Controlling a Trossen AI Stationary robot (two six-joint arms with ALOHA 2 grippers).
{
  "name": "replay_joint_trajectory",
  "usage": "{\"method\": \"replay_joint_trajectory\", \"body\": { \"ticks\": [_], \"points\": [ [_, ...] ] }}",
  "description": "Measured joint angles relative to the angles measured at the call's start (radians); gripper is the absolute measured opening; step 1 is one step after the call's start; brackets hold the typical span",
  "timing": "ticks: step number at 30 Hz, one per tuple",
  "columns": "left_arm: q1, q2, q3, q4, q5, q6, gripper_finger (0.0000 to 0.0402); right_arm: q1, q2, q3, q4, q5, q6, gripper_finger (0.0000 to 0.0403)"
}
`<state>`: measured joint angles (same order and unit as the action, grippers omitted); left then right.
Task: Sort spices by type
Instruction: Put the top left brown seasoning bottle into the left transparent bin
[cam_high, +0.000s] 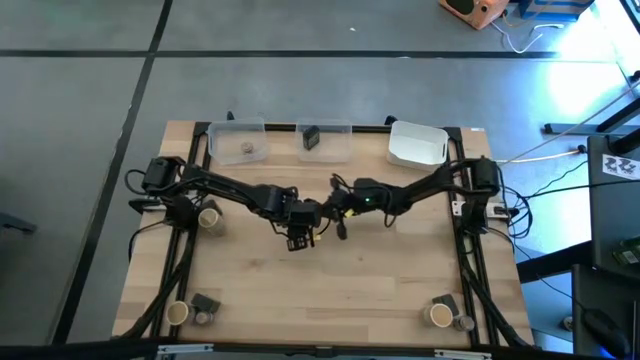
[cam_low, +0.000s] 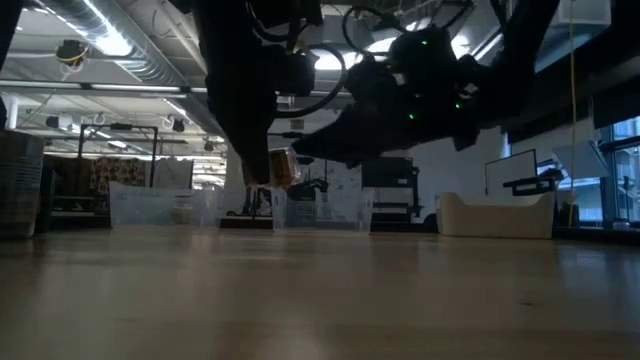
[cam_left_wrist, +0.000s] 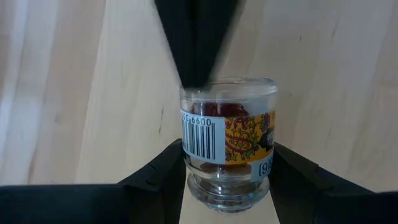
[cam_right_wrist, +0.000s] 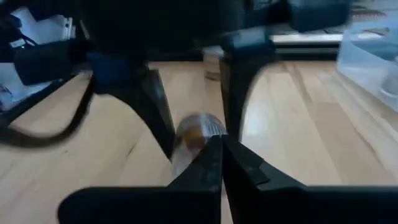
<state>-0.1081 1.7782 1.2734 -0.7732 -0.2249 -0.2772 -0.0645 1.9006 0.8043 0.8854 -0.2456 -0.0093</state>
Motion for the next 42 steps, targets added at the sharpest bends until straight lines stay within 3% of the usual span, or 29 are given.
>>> {"method": "replay_joint_trajectory", "body": {
  "ticks": [8, 13, 23, 33, 42],
  "points": [
    [0.0, 0.0, 0.0, -0.001, -0.007, -0.002, 0.0168, 0.028, 0.009, 0.045, -0.007, -0.006, -0.048, 0.0006],
    [-0.001, 0.0, -0.001, -0.003, -0.007, -0.003, 0.0168, 0.026, 0.007, 0.053, -0.107, 0.067, -0.063, 0.0009],
    [-0.003, 0.0, -0.002, -0.011, -0.01, -0.003, 0.0168, 0.026, 0.007, 0.053, -0.18, 0.083, -0.076, 0.0008],
    [0.0, -0.004, -0.002, 0.002, -0.015, -0.001, 0.0168, 0.026, 0.1, 0.049, -0.147, 0.104, -0.057, 0.0008],
    [0.002, -0.005, -0.015, 0.0, -0.016, -0.006, 0.0168, 0.025, 0.105, 0.05, -0.163, 0.133, -0.048, 0.001]
  ]
}}
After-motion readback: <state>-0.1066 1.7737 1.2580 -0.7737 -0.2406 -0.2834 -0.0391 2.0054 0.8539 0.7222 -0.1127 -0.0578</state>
